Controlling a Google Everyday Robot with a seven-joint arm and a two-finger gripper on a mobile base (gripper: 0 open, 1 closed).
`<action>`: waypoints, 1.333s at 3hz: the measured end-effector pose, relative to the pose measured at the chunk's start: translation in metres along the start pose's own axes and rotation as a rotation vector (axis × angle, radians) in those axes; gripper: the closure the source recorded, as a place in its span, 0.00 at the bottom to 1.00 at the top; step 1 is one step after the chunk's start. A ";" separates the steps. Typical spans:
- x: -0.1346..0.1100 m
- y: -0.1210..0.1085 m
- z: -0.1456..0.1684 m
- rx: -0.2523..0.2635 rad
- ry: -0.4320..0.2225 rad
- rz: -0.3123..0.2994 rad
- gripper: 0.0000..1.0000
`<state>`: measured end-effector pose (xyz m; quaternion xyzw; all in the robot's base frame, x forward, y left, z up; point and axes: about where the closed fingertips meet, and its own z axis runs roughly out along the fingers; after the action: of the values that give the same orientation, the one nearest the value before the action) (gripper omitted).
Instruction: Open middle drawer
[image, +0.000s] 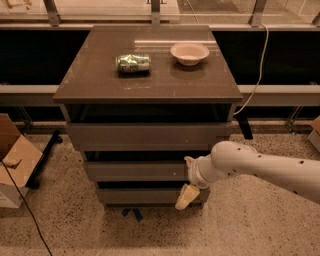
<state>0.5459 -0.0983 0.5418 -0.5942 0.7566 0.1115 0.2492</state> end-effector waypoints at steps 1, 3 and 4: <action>0.022 -0.026 0.047 -0.026 -0.016 0.022 0.00; 0.023 -0.030 0.052 0.000 0.004 0.024 0.00; 0.028 -0.040 0.060 0.057 0.033 0.019 0.00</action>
Offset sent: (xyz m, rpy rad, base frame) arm 0.0553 -0.0121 -0.0716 0.0313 0.0396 -0.0138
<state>0.5939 -0.1047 0.4816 -0.5814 0.7691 0.0824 0.2524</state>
